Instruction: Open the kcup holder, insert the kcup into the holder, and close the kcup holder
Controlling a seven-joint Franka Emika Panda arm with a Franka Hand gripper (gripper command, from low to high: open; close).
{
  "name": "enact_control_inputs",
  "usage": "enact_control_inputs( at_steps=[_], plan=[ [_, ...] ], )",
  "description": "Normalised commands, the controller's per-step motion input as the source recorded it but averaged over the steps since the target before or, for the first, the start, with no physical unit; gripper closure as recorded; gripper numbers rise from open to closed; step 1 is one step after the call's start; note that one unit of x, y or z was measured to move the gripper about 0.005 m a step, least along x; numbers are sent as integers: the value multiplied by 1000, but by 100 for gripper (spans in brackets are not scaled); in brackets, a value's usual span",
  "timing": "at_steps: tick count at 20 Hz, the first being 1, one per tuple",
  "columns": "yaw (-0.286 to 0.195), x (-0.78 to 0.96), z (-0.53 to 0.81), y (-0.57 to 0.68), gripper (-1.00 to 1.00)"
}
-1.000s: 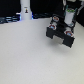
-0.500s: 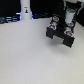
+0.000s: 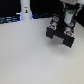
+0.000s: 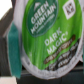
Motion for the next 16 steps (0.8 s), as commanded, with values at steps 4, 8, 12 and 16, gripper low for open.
enact_control_inputs(
  at_steps=[4, 8, 12, 16],
  plan=[
    [33, -119, -203, -40, 100],
    [38, -158, -201, -58, 100],
    [41, -71, -250, -26, 100],
    [18, -96, -123, -2, 100]
  ],
)
